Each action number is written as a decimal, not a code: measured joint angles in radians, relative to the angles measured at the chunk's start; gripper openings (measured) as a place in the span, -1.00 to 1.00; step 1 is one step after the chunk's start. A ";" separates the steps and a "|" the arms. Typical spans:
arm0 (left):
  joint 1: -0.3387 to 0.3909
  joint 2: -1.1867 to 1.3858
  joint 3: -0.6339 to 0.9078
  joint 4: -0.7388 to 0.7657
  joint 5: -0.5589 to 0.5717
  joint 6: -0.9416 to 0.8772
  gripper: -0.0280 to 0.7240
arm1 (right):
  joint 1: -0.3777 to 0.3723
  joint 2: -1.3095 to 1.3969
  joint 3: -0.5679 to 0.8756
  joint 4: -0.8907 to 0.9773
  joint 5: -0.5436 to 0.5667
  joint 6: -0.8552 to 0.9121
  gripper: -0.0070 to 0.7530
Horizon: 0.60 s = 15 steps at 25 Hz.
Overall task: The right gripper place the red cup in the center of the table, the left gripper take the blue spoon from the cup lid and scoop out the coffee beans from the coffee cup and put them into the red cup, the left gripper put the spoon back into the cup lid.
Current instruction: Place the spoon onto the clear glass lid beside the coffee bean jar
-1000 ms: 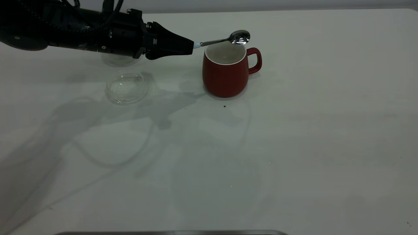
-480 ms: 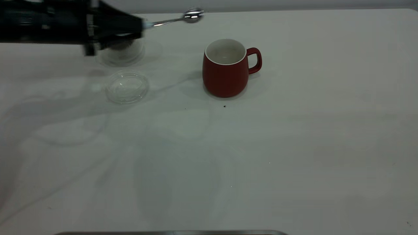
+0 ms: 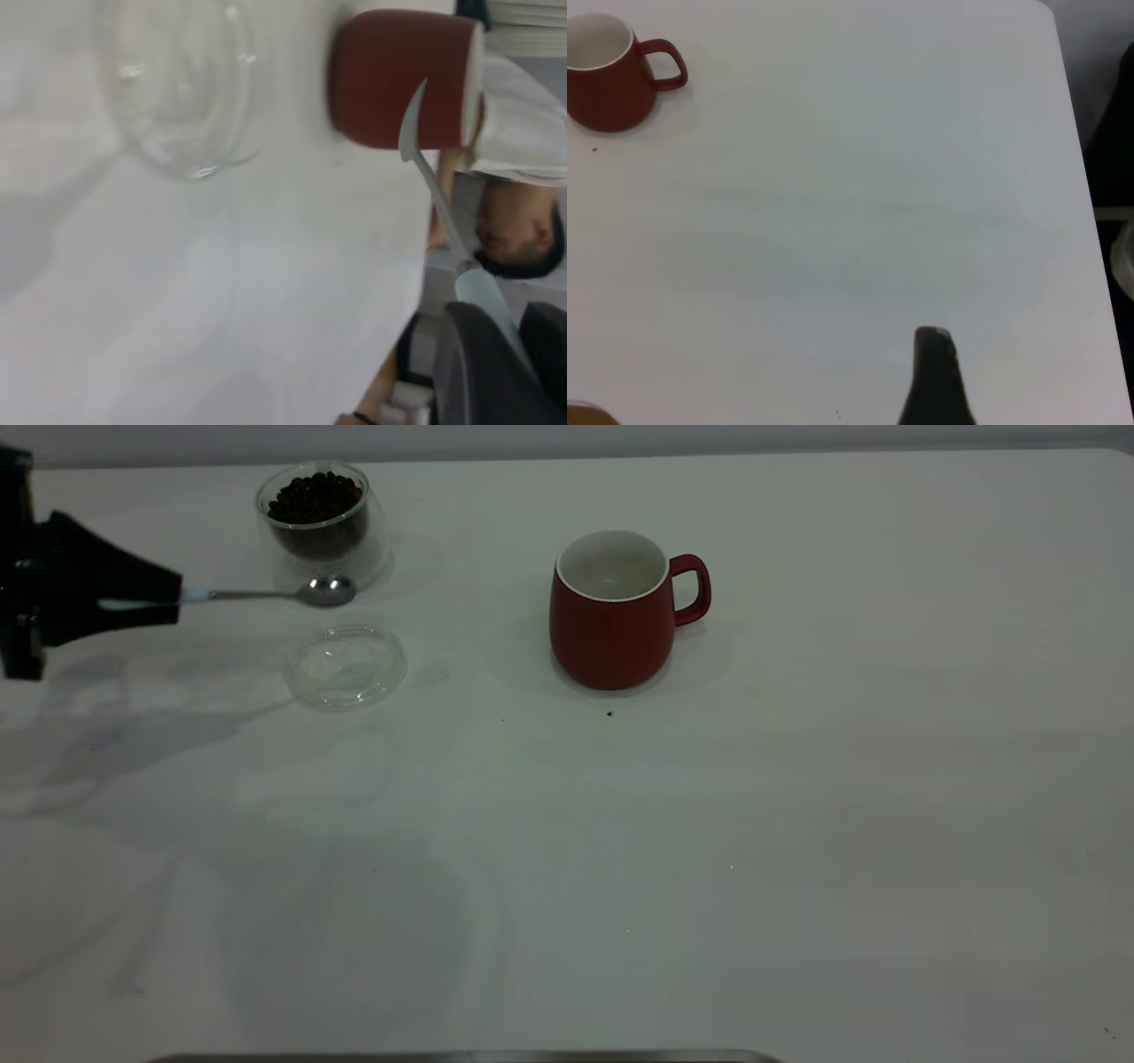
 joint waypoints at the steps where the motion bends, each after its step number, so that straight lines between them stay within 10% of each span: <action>1: 0.001 0.001 0.000 0.005 -0.012 0.000 -0.62 | 0.000 0.000 0.000 0.000 0.000 0.000 0.57; 15: 0.001 0.122 0.000 -0.117 -0.117 0.097 -0.62 | 0.000 0.000 0.000 0.000 0.000 0.000 0.57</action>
